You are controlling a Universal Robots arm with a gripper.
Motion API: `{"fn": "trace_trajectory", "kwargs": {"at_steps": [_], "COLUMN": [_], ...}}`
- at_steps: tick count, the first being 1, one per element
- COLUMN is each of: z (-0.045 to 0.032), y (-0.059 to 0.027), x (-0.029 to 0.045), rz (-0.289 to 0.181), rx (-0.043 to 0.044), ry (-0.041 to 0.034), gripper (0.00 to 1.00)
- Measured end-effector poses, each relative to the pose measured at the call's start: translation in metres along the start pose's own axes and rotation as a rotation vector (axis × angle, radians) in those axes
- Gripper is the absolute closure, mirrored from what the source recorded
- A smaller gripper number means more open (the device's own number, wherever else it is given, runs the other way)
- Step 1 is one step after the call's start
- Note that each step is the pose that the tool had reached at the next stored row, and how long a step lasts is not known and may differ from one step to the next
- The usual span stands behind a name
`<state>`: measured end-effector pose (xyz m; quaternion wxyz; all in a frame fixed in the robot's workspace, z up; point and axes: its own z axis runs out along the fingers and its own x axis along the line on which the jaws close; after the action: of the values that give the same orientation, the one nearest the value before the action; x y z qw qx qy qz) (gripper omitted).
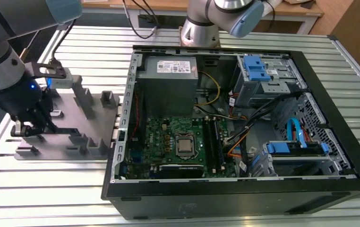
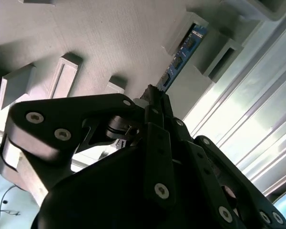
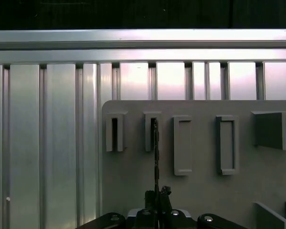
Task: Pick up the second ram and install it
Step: 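Pick up the second ram and move it above second insertion slot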
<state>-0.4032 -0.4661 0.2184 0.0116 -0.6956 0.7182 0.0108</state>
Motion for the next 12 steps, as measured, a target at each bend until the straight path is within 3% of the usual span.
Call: {"fn": "trace_trajectory", "kwargs": {"at_steps": [12], "z": [-0.0151], "y": [0.0000], "x": [-0.0005], "rz": [0.000], "rx": [0.0000], "ry": [-0.0023], "gripper": [0.86]}}
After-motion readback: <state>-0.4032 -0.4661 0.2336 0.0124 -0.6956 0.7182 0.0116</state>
